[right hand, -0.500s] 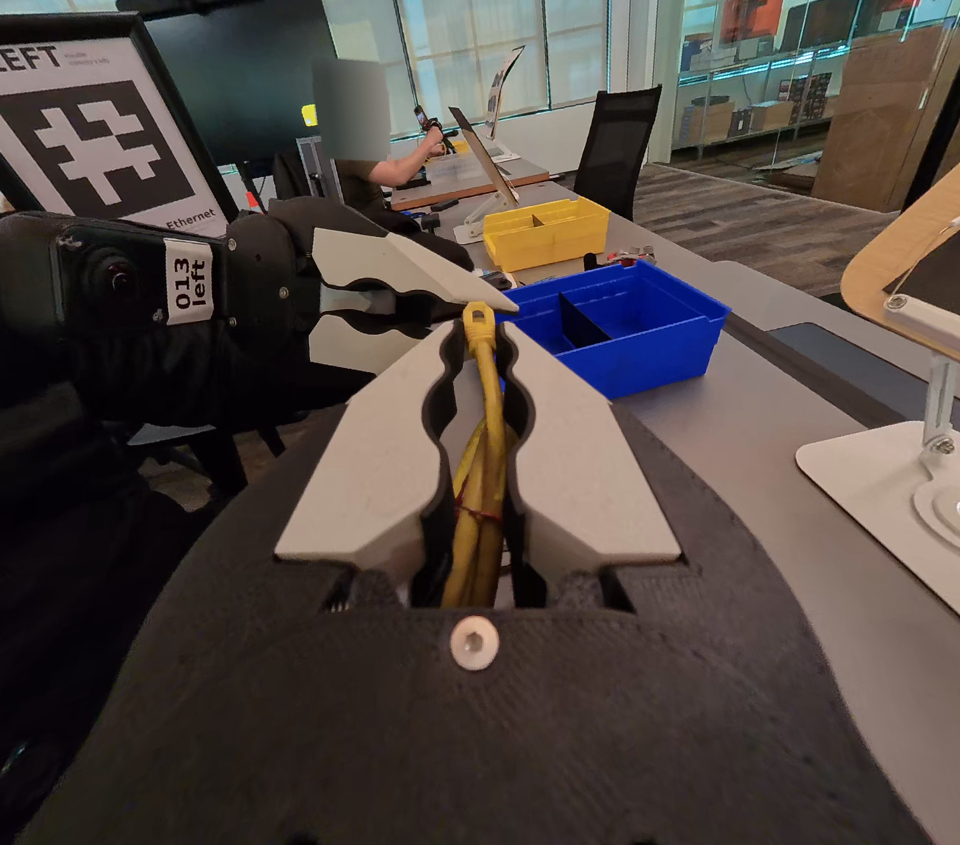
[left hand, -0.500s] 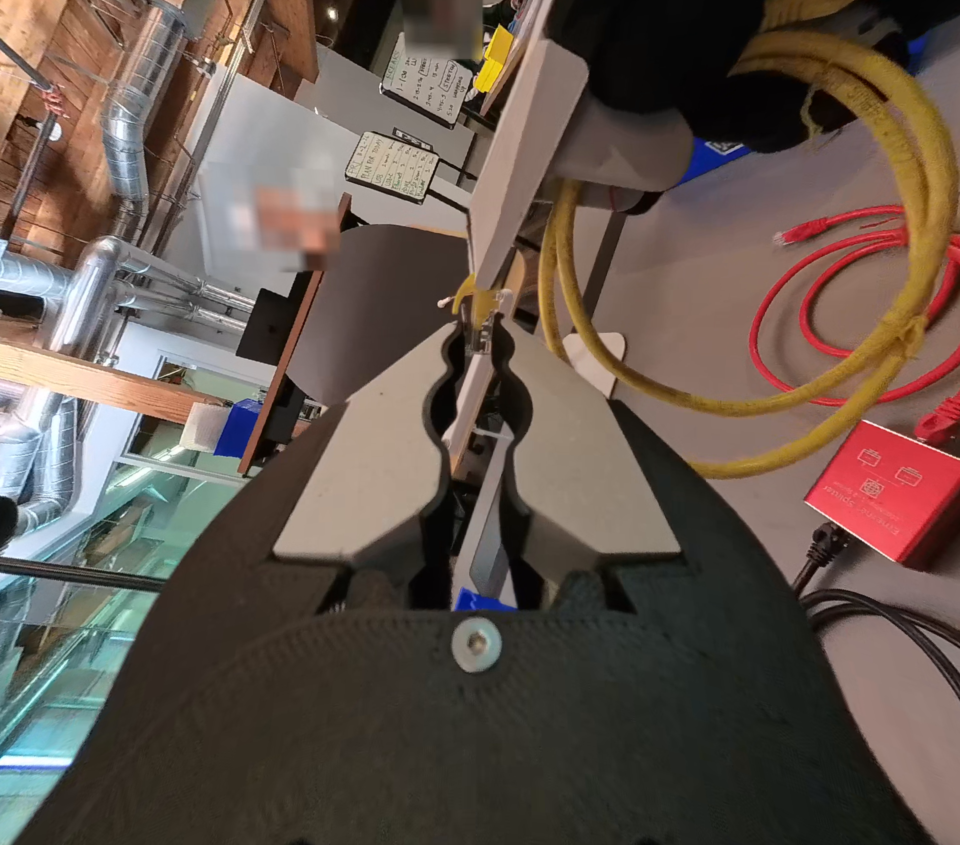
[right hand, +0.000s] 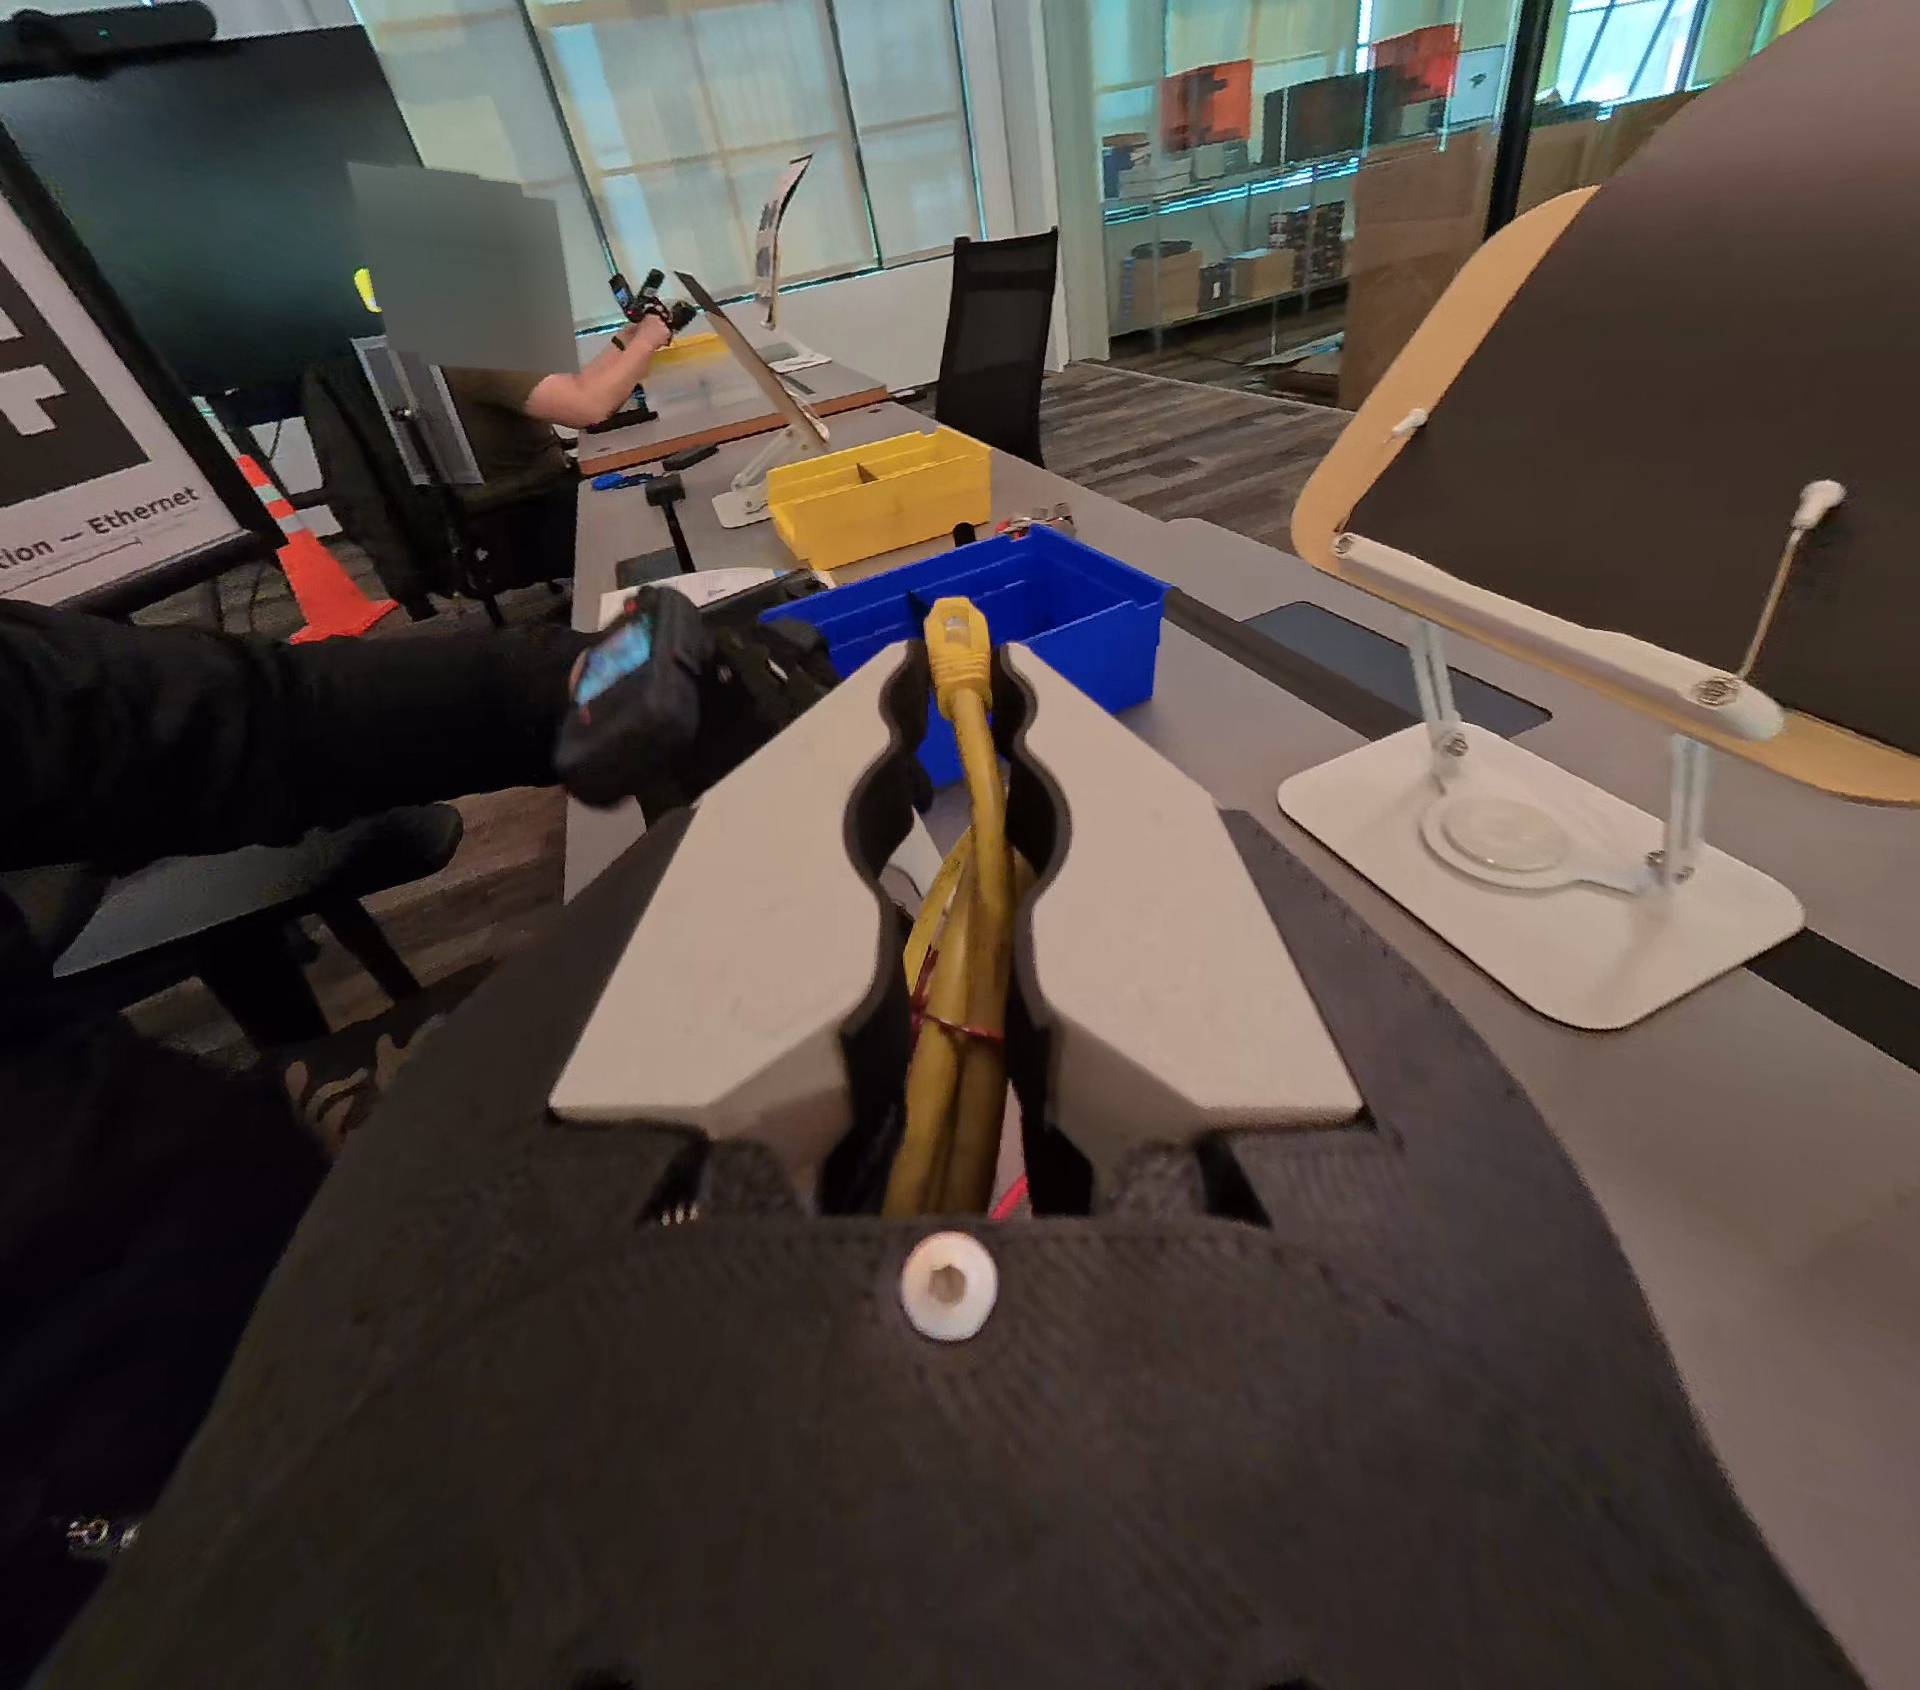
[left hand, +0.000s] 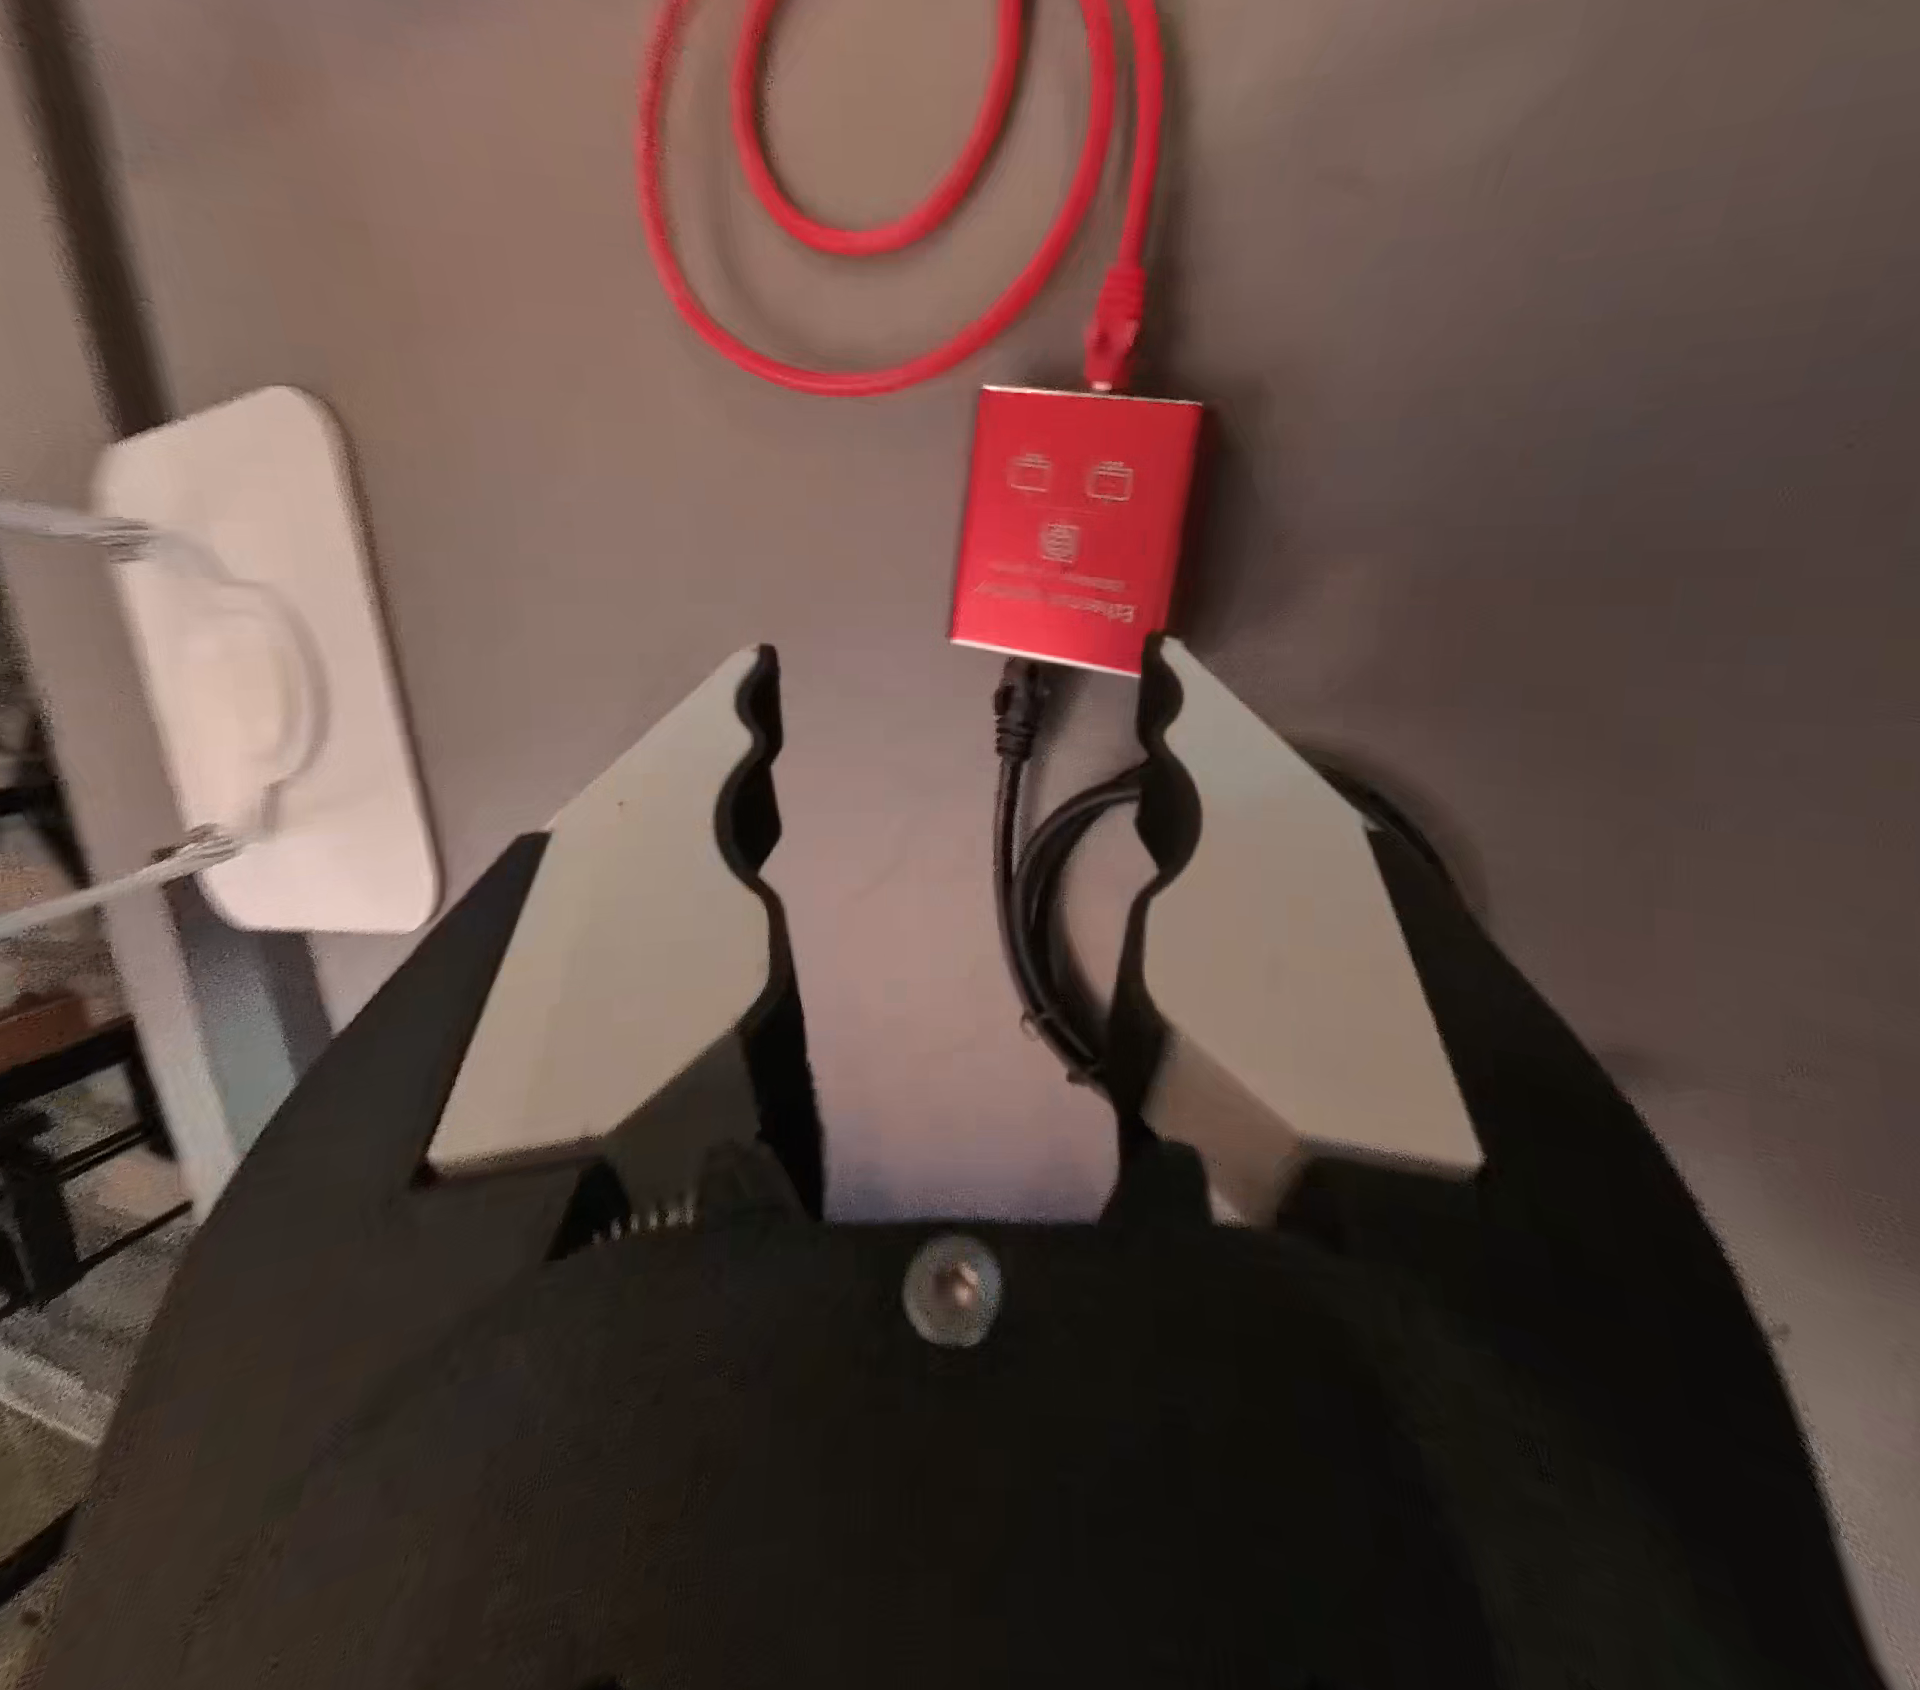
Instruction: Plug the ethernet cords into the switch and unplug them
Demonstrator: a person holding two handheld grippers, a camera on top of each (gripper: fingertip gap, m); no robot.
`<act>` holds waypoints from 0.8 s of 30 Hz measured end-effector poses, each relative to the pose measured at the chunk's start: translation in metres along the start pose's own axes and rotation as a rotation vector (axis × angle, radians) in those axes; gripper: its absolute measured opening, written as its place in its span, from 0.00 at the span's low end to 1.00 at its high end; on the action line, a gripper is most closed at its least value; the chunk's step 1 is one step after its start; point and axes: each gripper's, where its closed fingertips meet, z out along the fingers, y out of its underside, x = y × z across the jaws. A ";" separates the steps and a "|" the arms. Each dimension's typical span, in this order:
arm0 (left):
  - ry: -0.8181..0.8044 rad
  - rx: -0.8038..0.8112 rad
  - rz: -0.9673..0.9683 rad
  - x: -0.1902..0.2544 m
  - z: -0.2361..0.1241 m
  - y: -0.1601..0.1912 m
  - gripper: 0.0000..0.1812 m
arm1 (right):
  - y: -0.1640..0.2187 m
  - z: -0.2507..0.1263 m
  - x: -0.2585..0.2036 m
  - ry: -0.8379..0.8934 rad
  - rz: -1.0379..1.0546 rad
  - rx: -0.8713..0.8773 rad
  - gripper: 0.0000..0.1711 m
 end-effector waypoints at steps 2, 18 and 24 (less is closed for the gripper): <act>0.036 -0.043 0.022 0.003 0.021 0.000 0.38 | 0.001 -0.002 0.003 0.012 -0.004 -0.007 0.06; 0.305 -0.189 -0.004 0.029 0.065 -0.002 0.33 | 0.003 -0.006 0.007 0.007 0.006 0.007 0.06; 0.285 -0.275 -0.198 0.017 0.071 0.006 0.33 | 0.003 -0.002 0.006 0.014 0.000 -0.001 0.06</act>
